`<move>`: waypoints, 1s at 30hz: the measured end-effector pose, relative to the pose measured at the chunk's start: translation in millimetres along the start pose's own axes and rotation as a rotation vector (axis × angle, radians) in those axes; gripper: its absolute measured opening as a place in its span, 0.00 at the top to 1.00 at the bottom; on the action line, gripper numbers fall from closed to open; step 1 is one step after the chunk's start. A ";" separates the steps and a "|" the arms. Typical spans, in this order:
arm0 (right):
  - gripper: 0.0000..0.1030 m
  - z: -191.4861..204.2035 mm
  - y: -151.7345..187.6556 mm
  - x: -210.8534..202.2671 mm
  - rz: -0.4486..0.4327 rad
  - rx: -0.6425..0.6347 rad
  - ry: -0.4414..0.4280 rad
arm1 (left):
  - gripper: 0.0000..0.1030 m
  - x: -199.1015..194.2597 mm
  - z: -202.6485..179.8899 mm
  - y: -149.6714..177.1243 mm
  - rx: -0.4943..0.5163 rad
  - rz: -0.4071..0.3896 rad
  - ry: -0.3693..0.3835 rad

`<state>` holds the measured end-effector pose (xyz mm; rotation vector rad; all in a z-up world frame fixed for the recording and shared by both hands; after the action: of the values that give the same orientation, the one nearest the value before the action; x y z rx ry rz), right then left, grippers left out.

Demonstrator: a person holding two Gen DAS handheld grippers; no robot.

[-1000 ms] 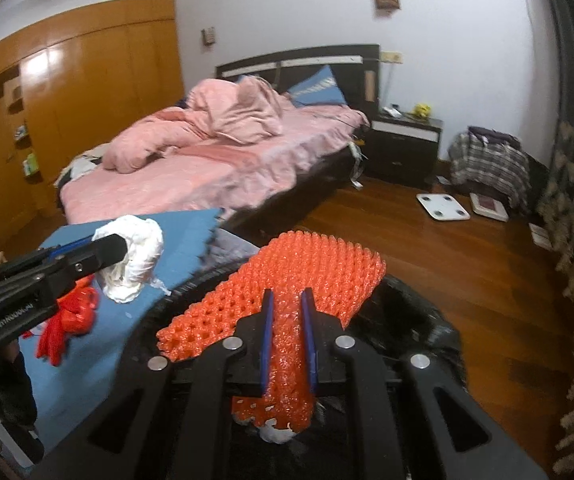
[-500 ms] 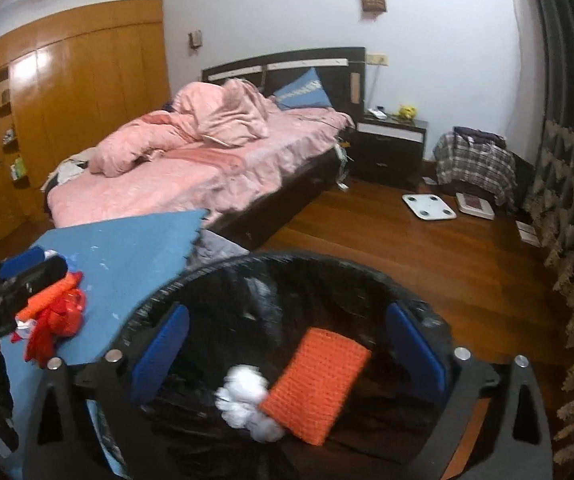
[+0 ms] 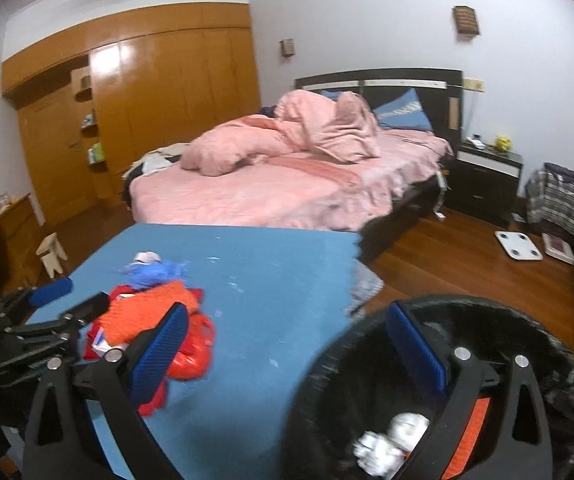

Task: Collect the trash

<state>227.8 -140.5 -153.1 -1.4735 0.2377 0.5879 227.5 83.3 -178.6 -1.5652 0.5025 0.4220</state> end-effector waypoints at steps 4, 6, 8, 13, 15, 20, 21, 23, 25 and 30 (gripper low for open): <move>0.06 20.9 -0.9 20.3 0.014 -0.011 -0.017 | 0.29 16.2 14.9 6.0 -0.013 0.029 -0.008; 0.06 27.7 -0.1 28.9 0.022 -0.018 -0.020 | 0.30 23.0 18.8 8.3 -0.016 0.039 -0.007; 0.06 33.3 1.8 37.3 0.030 -0.028 -0.022 | 0.31 33.1 20.4 12.1 -0.021 0.056 -0.008; 0.06 40.0 4.3 51.1 0.049 -0.037 -0.028 | 0.33 55.5 23.8 21.4 -0.030 0.100 -0.008; 0.06 41.3 4.8 55.9 0.054 -0.039 -0.029 | 0.35 63.7 24.3 25.9 -0.031 0.124 -0.007; 0.06 43.2 6.7 63.6 0.061 -0.044 -0.031 | 0.41 73.0 26.8 30.5 -0.025 0.140 -0.015; 0.06 43.7 7.4 63.6 0.062 -0.045 -0.032 | 0.45 73.2 26.9 30.5 -0.019 0.141 -0.018; 0.06 44.3 8.0 64.5 0.064 -0.047 -0.033 | 0.53 73.6 26.1 31.5 -0.011 0.143 -0.023; 0.06 45.3 8.1 64.3 0.065 -0.047 -0.034 | 0.60 72.8 25.7 32.7 0.001 0.141 -0.032; 0.06 48.0 6.3 65.4 0.068 -0.054 -0.036 | 0.75 71.0 25.6 34.0 0.006 0.135 -0.050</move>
<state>269.8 -79.1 -185.9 -1.5103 0.2459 0.6798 268.6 103.5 -247.6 -1.5158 0.5721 0.5605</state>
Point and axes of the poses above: each gripper's, at about its wrist camera, not at the fingertips, and x roughly the way its jaws point, z to its left, y to its underside, the point moved 10 cm from there along x, roughly the way its jaws point, and after that the axes turned 5 degrees about y, right-handed, at the moved point
